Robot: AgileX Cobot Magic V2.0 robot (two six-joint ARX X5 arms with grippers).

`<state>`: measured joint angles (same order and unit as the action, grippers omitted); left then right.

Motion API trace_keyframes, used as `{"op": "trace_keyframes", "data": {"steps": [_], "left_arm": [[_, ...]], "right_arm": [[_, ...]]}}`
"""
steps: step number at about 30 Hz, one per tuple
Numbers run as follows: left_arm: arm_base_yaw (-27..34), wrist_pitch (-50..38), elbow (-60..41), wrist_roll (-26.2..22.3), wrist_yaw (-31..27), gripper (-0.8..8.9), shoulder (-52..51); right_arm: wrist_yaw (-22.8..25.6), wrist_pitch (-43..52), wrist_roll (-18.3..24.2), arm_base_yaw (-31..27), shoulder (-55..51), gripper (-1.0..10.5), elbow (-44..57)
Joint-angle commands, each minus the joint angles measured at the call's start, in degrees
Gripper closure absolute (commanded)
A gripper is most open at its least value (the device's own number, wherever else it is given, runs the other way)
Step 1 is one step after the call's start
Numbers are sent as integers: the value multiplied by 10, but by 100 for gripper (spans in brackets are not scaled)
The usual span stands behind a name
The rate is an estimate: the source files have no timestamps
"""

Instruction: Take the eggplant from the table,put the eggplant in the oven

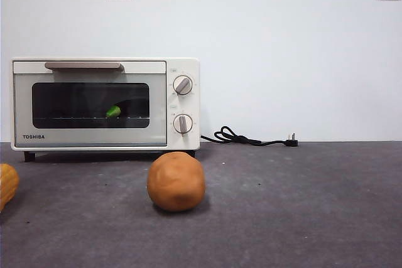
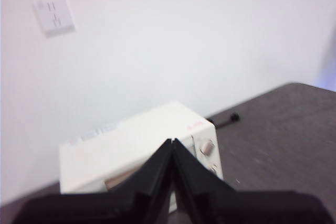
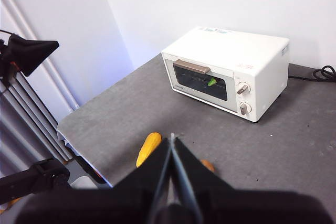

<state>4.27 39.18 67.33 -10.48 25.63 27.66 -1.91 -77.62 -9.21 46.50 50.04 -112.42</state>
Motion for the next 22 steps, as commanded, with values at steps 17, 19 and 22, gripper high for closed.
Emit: {"op": "trace_keyframes", "data": {"steps": [17, 19, 22], "left_arm": [[6, -183, -458, -51, -2, 818, -233], [6, -186, -490, -50, -7, 818, -252], [6, -188, -536, -35, -30, 818, -275]], "right_arm": [[0, -12, 4, 1, 0, 946, 3], [0, -12, 4, 1, 0, 946, 3], [0, -12, 4, 1, 0, 946, 3]]}}
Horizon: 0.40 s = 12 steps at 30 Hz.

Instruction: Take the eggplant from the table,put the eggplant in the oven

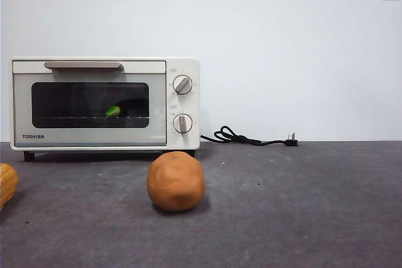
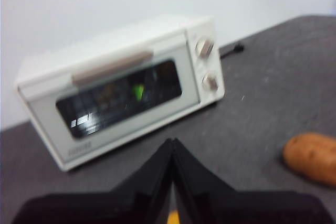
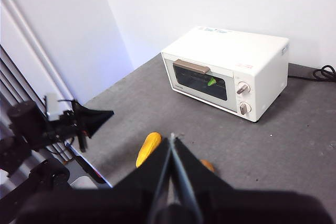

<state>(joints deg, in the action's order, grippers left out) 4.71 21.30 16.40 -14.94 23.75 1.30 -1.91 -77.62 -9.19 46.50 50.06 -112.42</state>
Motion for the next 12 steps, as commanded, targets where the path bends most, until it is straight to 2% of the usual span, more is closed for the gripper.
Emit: {"op": "trace_keyframes", "data": {"steps": [1, 7, 12], "left_arm": [[1, -13, -41, 16, -17, 818, -10], [1, -14, -100, 47, -57, 818, -10], [1, -19, -129, 58, -61, 818, -10]], "right_arm": [[0, -12, 4, 1, 0, 946, 3], [0, -12, 4, 1, 0, 946, 3], [0, -12, 4, 1, 0, 946, 3]]}}
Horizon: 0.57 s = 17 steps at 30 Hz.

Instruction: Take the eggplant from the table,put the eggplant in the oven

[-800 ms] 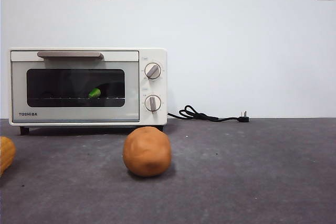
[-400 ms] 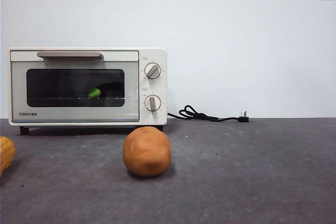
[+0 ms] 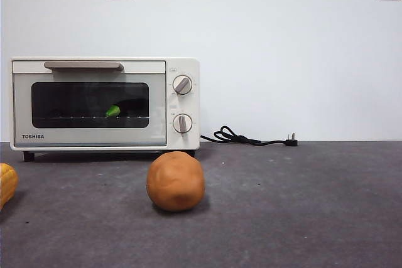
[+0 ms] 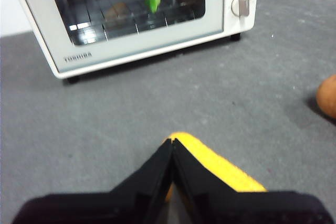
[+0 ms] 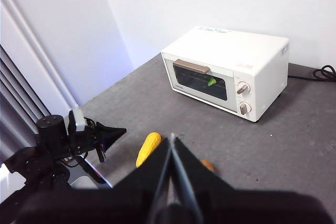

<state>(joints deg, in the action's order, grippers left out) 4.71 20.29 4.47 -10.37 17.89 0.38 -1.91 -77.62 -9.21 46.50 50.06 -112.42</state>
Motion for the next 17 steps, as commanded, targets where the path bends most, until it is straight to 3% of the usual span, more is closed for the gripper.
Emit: {"op": "trace_keyframes", "data": {"steps": [1, 17], "left_arm": [[1, -13, -9, 12, -2, 818, -2], [1, -12, -10, 12, 5, 817, 5]], "right_arm": [[1, -12, 4, 1, 0, 946, 3], [5, -12, 4, 1, 0, 946, 3]]}}
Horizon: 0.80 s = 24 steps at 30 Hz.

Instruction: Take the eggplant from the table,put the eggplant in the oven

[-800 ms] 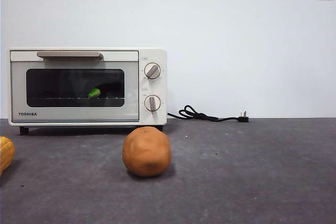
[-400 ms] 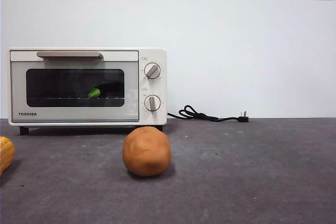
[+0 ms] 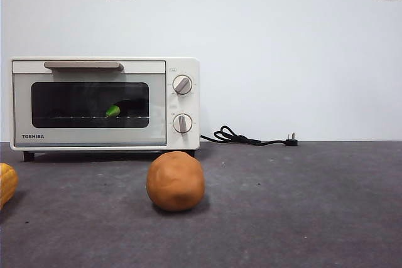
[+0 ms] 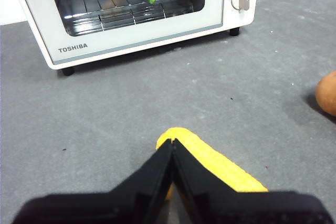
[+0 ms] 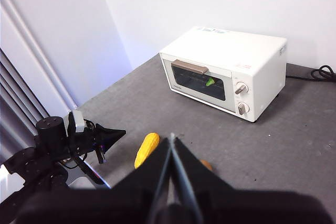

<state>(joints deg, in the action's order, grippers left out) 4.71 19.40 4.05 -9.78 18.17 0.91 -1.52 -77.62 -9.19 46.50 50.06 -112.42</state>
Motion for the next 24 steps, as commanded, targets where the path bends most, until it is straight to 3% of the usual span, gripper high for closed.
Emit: {"op": "trace_keyframes", "data": {"steps": [1, 11, 17, 20, 24], "left_arm": [[1, -3, -6, 6, 2, 818, 0], [1, -3, -6, 6, 2, 818, 0], [1, -3, -6, 6, 2, 817, 0], [1, -3, -6, 6, 2, 818, 0], [1, -3, -6, 6, 2, 817, 0]], "right_arm": [[1, -12, 4, 1, 0, 946, 3], [1, -12, 4, 1, 0, 946, 3], [32, -12, 43, -5, 0, 946, 3], [38, -12, 80, -41, -1, 946, 3], [19, -12, 86, -131, -12, 946, 3]]}}
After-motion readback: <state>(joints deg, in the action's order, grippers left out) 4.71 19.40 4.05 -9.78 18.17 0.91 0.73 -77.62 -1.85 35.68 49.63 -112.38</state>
